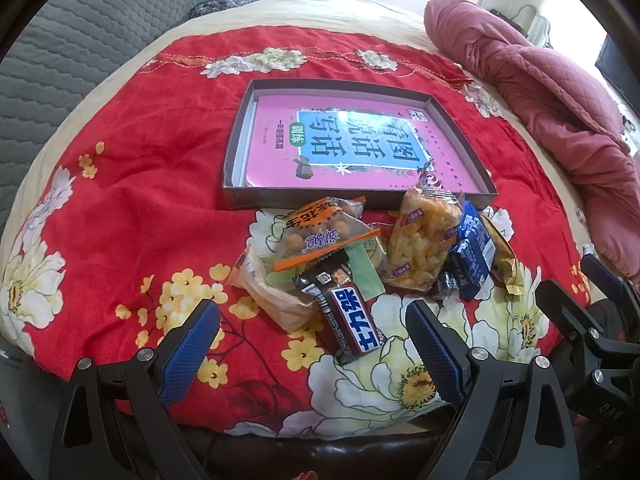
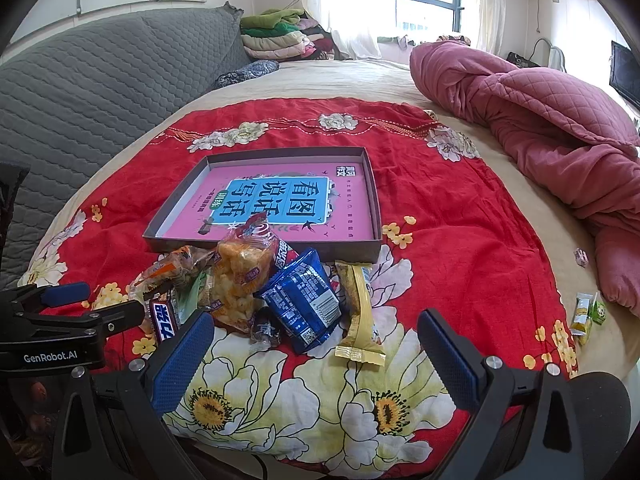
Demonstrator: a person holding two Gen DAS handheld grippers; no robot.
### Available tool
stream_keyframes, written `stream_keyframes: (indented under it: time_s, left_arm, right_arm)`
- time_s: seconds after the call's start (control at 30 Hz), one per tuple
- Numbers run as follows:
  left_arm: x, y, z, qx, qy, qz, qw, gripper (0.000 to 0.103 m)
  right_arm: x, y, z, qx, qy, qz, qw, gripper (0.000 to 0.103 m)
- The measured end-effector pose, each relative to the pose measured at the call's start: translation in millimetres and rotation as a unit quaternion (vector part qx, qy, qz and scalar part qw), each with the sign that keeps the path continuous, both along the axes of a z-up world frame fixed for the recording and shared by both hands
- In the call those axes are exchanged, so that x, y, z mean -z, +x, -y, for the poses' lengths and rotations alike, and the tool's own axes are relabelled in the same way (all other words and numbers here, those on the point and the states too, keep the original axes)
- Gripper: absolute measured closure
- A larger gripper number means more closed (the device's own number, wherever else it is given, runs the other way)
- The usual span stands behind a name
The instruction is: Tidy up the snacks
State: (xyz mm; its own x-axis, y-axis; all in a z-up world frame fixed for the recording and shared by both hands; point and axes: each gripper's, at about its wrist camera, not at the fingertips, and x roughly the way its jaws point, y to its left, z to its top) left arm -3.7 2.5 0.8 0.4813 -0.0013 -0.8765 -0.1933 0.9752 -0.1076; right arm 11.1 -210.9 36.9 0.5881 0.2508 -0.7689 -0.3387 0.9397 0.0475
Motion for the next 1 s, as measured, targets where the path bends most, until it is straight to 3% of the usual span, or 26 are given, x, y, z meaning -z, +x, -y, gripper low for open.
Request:
stream_keyframes:
  time_s: [0.53, 1.0]
  left_arm:
    - [1, 1, -1, 0.001, 0.001, 0.0, 1.0, 0.009]
    - [5, 5, -18, -0.019, -0.021, -0.003, 0.9996, 0.009]
  right_arm:
    - [4, 2, 3, 0.005, 0.004, -0.005, 1.0, 0.001]
    - [9, 10, 9, 0.011, 0.021, -0.022, 0.999, 0.001]
